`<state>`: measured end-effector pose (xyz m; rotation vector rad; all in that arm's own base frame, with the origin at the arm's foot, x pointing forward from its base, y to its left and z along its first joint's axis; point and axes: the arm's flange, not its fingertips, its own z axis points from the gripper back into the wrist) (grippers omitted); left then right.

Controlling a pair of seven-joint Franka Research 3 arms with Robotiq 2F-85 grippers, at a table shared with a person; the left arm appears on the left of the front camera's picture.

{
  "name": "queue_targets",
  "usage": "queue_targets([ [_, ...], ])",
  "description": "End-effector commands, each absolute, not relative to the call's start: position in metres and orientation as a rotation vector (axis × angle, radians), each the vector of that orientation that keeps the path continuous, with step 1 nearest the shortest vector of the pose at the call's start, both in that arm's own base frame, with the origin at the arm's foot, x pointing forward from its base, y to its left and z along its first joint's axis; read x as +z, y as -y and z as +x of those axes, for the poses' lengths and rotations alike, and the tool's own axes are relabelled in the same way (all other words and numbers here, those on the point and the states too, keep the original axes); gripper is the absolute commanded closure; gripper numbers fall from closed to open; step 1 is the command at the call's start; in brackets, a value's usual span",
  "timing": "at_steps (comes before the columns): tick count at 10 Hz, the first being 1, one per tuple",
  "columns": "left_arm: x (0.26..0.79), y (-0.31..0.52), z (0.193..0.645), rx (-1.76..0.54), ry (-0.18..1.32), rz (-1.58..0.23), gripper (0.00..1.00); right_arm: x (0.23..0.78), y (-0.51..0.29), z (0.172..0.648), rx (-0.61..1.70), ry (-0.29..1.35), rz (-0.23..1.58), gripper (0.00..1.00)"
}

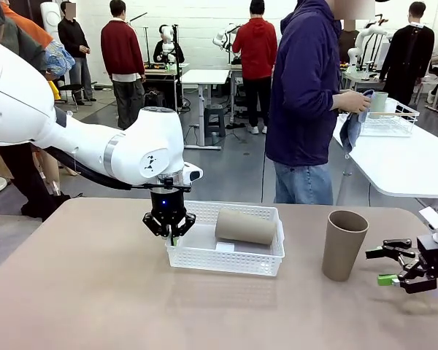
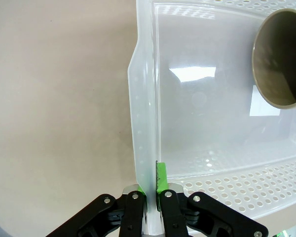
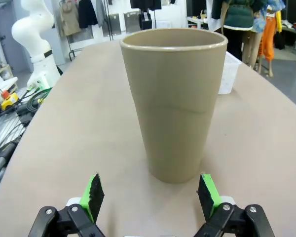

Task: Clean and organize the cups into the basket.
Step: Pick up the Reusable plastic cup from the right side of the table and stack it inside the Organizing basket in the center of the table.

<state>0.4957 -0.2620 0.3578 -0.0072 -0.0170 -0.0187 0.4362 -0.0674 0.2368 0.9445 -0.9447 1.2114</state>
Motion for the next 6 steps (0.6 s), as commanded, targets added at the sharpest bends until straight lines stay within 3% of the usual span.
queue_targets([
  [1,0.36,0.262,0.497,-0.019,0.022,-0.009,1.0,0.227,0.064,0.45,1.222,1.0,0.942,0.0],
  [6,0.36,0.262,0.497,-0.019,0.022,-0.009,1.0,0.225,0.038,0.473,1.208,0.998,0.97,0.0],
])
